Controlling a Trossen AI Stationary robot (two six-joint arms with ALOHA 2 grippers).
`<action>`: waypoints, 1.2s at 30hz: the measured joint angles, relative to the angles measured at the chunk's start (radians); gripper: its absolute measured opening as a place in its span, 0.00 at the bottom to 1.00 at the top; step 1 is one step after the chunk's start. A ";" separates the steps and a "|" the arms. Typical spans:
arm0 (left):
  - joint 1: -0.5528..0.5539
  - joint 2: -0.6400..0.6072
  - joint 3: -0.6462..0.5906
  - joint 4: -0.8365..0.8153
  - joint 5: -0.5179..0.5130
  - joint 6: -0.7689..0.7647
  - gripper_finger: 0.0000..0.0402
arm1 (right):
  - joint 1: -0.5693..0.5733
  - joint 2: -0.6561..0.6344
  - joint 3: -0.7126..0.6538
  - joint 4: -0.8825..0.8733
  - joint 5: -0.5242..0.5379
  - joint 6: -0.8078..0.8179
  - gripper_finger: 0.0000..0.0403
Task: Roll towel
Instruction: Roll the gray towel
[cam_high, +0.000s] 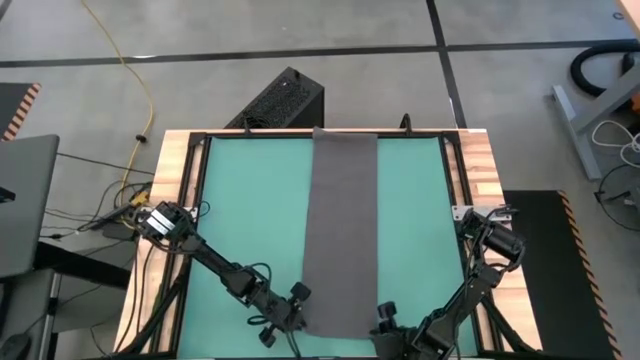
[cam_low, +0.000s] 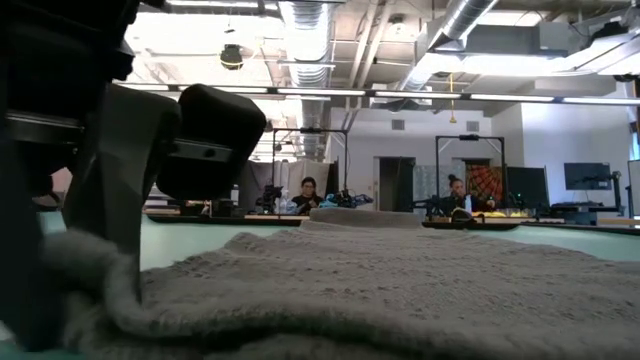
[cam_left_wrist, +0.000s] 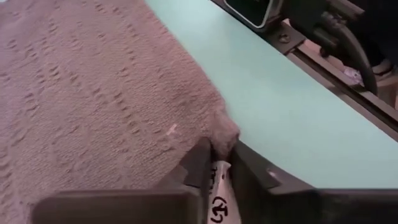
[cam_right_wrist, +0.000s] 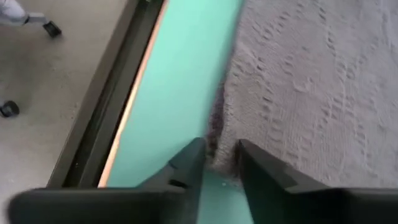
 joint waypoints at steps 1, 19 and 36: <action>0.001 0.000 0.000 0.000 0.004 -0.005 0.04 | 0.000 0.000 0.000 -0.005 0.000 0.028 0.24; 0.058 0.000 -0.002 0.096 0.390 -0.373 0.00 | -0.069 -0.080 0.000 0.017 -0.201 0.562 0.05; 0.056 0.000 -0.002 0.116 0.364 -0.372 0.00 | -0.161 -0.078 -0.001 0.165 -0.474 0.312 0.25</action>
